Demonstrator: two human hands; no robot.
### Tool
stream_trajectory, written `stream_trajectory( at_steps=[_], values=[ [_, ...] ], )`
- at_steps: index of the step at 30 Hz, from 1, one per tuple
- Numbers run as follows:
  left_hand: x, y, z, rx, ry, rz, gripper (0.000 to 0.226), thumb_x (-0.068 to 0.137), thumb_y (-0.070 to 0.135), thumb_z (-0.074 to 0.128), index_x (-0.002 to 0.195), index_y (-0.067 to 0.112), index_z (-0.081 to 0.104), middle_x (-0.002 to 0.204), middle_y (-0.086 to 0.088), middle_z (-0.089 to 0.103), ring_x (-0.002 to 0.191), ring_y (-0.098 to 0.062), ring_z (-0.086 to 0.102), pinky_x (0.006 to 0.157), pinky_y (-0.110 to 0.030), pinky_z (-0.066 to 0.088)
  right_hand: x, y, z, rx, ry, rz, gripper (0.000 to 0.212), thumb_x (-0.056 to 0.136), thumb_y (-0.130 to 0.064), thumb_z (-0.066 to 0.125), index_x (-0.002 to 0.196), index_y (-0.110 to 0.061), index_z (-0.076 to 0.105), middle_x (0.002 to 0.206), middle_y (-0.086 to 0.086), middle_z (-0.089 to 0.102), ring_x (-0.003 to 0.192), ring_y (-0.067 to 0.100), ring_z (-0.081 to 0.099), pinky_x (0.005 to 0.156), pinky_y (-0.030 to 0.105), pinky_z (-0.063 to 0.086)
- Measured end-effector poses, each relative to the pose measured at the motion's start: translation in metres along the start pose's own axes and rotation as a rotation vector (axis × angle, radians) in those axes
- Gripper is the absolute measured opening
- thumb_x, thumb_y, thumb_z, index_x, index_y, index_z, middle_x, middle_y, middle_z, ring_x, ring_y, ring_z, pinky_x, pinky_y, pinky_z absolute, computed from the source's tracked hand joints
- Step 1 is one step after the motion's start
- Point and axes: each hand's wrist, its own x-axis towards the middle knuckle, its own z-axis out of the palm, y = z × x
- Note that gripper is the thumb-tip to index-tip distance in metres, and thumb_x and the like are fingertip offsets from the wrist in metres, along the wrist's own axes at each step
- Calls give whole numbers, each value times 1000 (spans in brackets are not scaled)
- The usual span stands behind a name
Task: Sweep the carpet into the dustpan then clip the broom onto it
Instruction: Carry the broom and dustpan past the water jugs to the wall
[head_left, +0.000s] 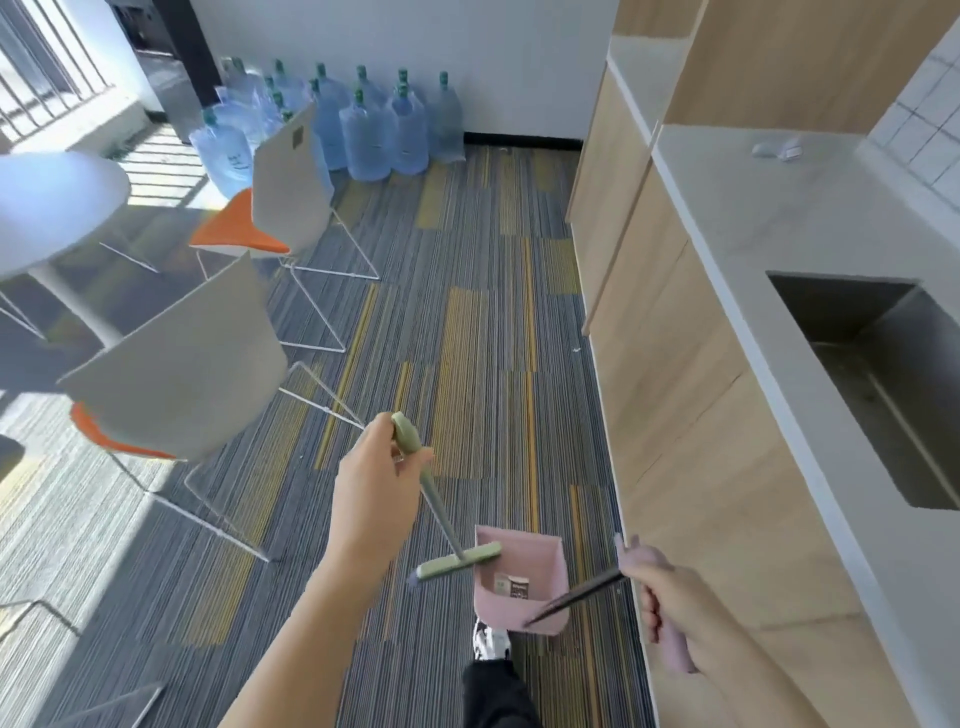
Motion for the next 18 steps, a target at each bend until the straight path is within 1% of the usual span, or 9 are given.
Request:
stream_trajectory(
  at_steps=[2,3,4,7,8,10,13,16,18],
  values=[
    [40,8,5,6,25,20,18,89,14,66,80,20,51,84,8,65,69,-3,62,53,-25,47,30,-31,7,24,-16,10,26,88,-14,65,66,-6,54,41,2,45,32,15,38,36,23,34],
    [61,13,8,10,34,22,17,89,14,65,81,20,52,85,8,64,72,-5,63,54,-27,49,46,-47,9,23,-30,14,24,88,-15,65,68,-6,55,42,1,46,33,14,38,37,23,34],
    [84,19,11,11,38,26,17,90,12,64,81,20,52,85,8,64,73,-7,63,55,-26,49,61,-65,11,19,-37,22,25,88,-15,65,67,-7,55,43,1,47,33,14,38,37,23,34],
    [145,37,18,26,84,80,19,88,6,63,80,18,51,81,8,63,75,5,60,54,-10,41,100,-116,20,22,-53,17,28,85,-16,67,60,-9,55,44,2,49,34,14,40,38,23,37],
    [165,41,21,28,89,85,20,87,5,64,79,18,51,80,8,63,75,9,59,53,-9,40,113,-135,23,11,-41,28,29,85,-17,67,59,-9,55,44,2,49,34,14,41,38,23,37],
    [204,48,26,17,104,82,22,86,6,65,78,21,51,81,8,64,74,12,59,52,-11,39,140,-169,28,1,-24,27,29,84,-17,67,59,-9,55,43,2,50,33,15,42,39,23,37],
    [261,50,32,-38,127,85,28,86,7,67,75,28,51,83,7,68,76,7,62,52,-12,41,181,-212,41,8,-14,39,28,85,-19,67,62,-8,57,45,2,49,34,16,42,37,25,38],
    [333,44,40,-74,146,76,24,85,10,69,77,28,55,82,7,68,72,1,63,49,-11,43,234,-259,59,2,26,76,34,87,-20,65,57,-10,53,41,1,47,30,15,41,36,23,36],
    [386,41,45,-71,144,86,25,85,10,70,76,28,54,82,10,66,64,1,60,48,-10,42,266,-293,72,6,57,85,37,89,-19,64,55,-11,51,40,1,45,28,16,39,34,23,35]
  ],
)
